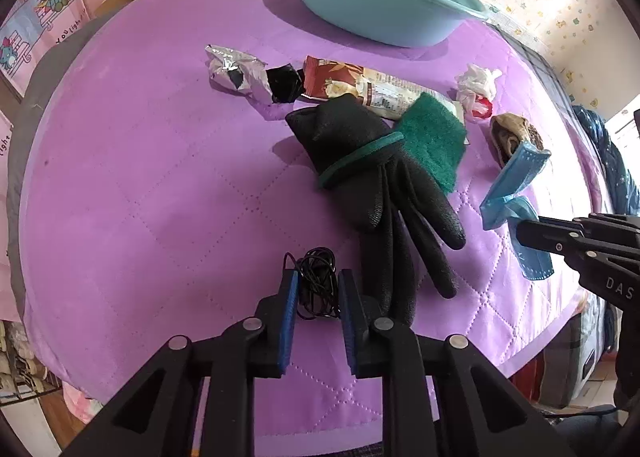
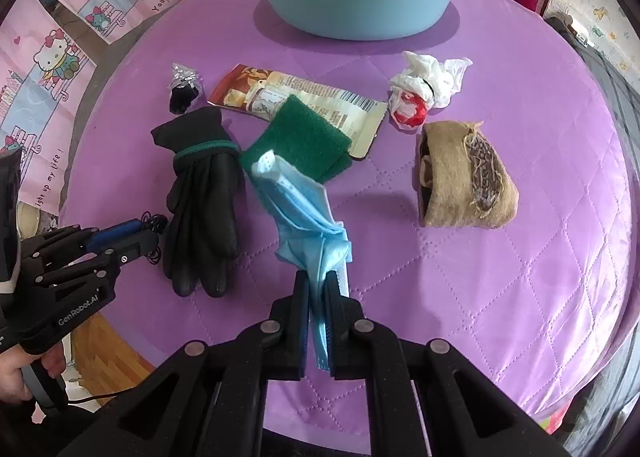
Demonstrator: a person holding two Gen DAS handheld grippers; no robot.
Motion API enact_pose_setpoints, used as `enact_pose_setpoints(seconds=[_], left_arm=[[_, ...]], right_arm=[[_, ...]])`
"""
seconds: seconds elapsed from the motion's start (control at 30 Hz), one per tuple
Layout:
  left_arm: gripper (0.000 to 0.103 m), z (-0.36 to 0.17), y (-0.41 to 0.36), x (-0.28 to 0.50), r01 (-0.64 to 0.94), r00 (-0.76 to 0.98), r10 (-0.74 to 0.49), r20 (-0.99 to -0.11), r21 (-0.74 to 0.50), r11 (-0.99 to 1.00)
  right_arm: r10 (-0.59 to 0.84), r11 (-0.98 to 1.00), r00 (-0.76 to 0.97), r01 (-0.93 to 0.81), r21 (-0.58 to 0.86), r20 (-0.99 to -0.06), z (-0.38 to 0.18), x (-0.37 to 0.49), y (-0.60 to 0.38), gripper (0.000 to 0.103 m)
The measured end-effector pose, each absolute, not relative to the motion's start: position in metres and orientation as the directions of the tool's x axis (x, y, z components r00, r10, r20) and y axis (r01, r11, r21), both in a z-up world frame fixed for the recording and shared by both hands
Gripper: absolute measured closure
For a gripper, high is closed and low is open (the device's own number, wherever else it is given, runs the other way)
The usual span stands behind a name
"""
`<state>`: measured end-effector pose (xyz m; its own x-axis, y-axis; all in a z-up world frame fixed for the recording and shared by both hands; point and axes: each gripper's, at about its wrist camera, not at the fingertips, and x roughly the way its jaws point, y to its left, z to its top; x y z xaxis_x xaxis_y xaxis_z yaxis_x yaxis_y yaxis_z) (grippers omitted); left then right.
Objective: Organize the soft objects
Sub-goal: 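Grasp the blue face mask with the right tool while the left tool grasps the black earphone cable, then carry the mask and cable in both tools over the blue basin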
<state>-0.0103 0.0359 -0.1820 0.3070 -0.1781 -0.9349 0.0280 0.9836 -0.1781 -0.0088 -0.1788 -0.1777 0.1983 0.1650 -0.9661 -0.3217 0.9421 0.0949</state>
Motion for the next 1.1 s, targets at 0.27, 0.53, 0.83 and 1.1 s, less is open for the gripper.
enact_pose_setpoints(seconds=[0.27, 0.53, 0.83, 1.1], left_arm=[[0.081, -0.166, 0.029, -0.015, 0.059, 0.314, -0.169, -0.934, -0.159, 0.986], [0.081, -0.141, 0.028, -0.014, 0.1, 0.342, -0.182, -0.922, -0.157, 0.982], [0.081, -0.113, 0.015, -0.002, 0.176, 0.389, -0.201, -0.899, -0.142, 0.974], [0.081, -0.088, 0.006, 0.018, 0.242, 0.436, -0.217, -0.873, -0.119, 0.963]], right_arm=[[0.182, 0.939, 0.196, -0.326, 0.111, -0.964, -0.17, -0.011, -0.178, 0.098], [0.189, 0.939, 0.214, -0.326, 0.112, -0.958, -0.156, -0.006, -0.179, 0.097], [0.201, 0.941, 0.256, -0.317, 0.114, -0.945, -0.139, 0.001, -0.183, 0.097], [0.212, 0.946, 0.312, -0.304, 0.114, -0.926, -0.113, 0.016, -0.185, 0.097]])
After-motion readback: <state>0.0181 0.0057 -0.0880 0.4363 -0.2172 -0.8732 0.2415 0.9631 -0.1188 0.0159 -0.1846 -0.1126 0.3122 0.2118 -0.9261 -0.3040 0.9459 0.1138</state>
